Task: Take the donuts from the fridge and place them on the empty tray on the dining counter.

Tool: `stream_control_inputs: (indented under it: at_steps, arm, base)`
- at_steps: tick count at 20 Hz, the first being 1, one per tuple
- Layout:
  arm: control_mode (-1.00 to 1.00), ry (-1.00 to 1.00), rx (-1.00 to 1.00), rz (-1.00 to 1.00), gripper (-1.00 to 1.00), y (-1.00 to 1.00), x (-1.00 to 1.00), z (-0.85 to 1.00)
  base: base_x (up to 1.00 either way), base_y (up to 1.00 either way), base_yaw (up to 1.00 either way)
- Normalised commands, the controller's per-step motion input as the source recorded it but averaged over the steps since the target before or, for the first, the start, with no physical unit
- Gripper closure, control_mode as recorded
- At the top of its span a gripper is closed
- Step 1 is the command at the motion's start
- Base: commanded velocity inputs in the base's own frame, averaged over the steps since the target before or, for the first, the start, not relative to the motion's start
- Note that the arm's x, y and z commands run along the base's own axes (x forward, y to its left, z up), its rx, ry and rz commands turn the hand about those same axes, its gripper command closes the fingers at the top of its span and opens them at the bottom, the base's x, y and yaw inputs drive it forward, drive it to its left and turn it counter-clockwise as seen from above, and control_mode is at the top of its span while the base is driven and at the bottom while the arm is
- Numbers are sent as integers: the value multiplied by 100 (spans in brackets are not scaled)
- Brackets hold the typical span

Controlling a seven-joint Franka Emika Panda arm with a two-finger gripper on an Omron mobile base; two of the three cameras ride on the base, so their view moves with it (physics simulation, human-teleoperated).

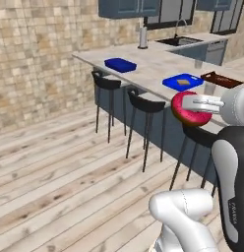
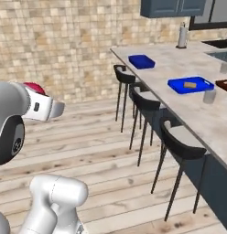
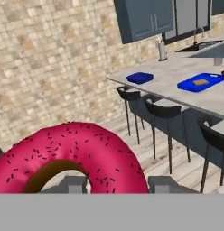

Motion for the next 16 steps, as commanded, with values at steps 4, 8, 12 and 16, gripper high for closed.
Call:
stream_control_inputs:
  at_steps: [4, 8, 12, 16]
  arm:
    - [100, 0, 0, 0, 100, 0, 0, 0]
    - [100, 0, 0, 0, 100, 0, 0, 0]
    - [100, 0, 0, 0, 100, 0, 0, 0]
    - [100, 0, 0, 0, 100, 0, 0, 0]
  base:
    - [100, 98, -66]
    - [79, 95, -71]
    - [72, 94, -72]
    - [68, 97, -70]
